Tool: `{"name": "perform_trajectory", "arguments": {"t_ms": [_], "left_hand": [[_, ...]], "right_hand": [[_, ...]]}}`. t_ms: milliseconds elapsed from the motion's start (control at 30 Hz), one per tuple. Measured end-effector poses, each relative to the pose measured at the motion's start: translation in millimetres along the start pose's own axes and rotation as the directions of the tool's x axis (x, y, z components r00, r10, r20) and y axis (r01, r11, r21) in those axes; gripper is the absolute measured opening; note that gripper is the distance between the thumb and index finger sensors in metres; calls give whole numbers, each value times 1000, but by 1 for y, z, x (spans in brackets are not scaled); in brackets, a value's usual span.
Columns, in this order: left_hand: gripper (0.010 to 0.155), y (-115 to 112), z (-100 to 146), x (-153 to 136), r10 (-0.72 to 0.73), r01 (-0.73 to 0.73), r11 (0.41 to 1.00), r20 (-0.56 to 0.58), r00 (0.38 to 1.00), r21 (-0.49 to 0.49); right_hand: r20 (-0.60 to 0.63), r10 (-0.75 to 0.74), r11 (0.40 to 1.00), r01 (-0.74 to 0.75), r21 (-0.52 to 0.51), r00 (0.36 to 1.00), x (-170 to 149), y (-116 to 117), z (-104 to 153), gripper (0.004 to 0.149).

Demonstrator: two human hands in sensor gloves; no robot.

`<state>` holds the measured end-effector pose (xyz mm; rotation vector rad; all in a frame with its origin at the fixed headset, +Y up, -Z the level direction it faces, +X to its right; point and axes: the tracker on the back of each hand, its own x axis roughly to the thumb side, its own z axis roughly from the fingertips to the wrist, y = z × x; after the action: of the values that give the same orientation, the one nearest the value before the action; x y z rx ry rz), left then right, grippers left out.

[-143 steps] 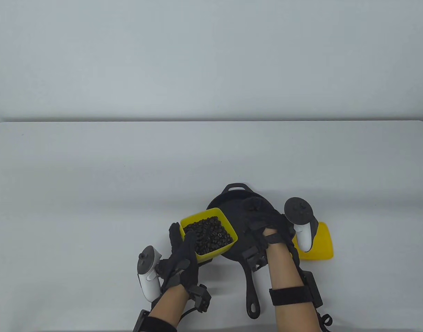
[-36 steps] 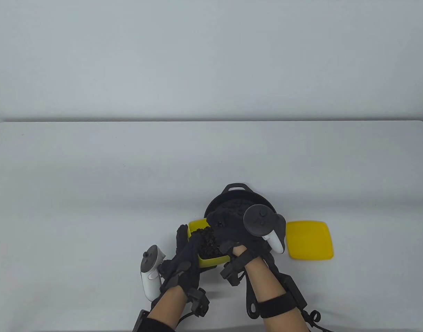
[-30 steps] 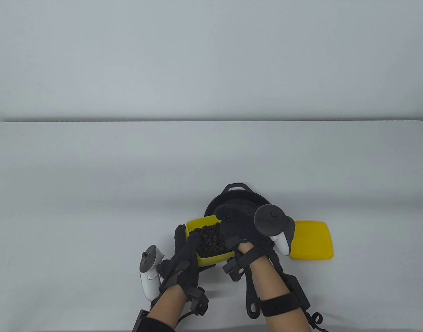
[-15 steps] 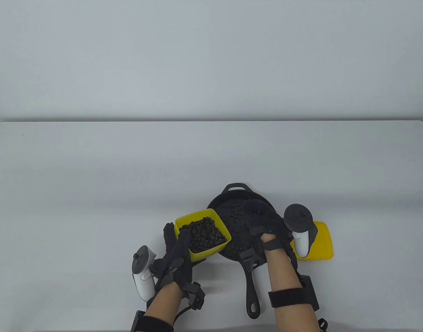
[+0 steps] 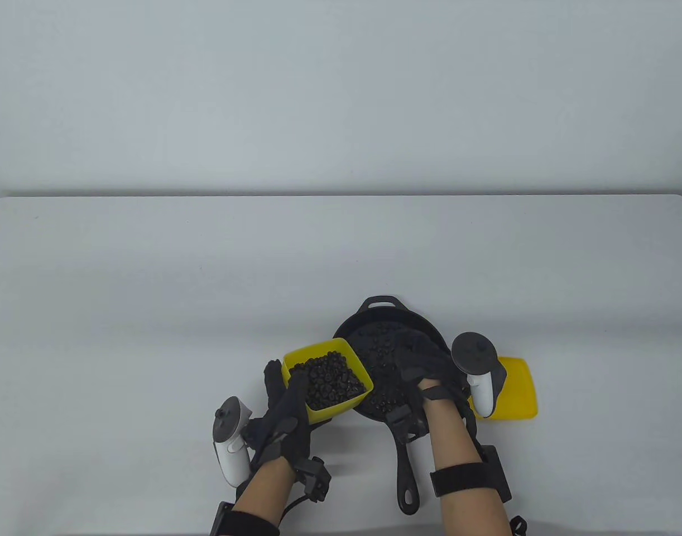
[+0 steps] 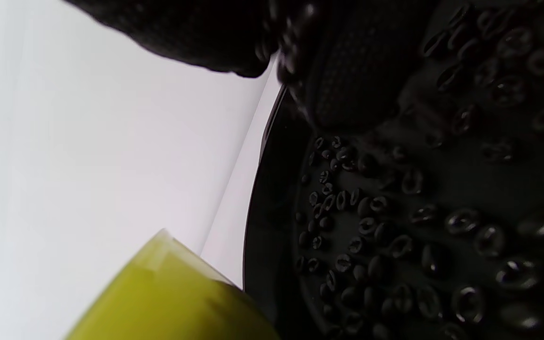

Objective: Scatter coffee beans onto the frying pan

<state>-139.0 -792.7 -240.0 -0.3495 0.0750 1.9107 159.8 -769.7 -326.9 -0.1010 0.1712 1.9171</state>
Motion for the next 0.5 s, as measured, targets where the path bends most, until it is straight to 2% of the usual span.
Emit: {"name": "perform_trajectory", "arguments": {"t_ms": [133,233,433,500], "left_hand": [[82,0,0,0,-7,7,1000,-1,1000,-1],[82,1,0,0,-8,8,1000,0,1000,3],[82,0,0,0,-14,14,1000,3,1000,1],[82,0,-1,-1,-18,18,1000,6,1000,-1]], "right_hand": [[12,-4,1000,4,-5,1000,-1,-3,1,59],[-32,-2,999,3,39,999,-2,-4,2,71],[1,127,983,-126,135,992,6,-7,3,89],[38,175,976,-178,125,984,15,-6,6,92]]}}
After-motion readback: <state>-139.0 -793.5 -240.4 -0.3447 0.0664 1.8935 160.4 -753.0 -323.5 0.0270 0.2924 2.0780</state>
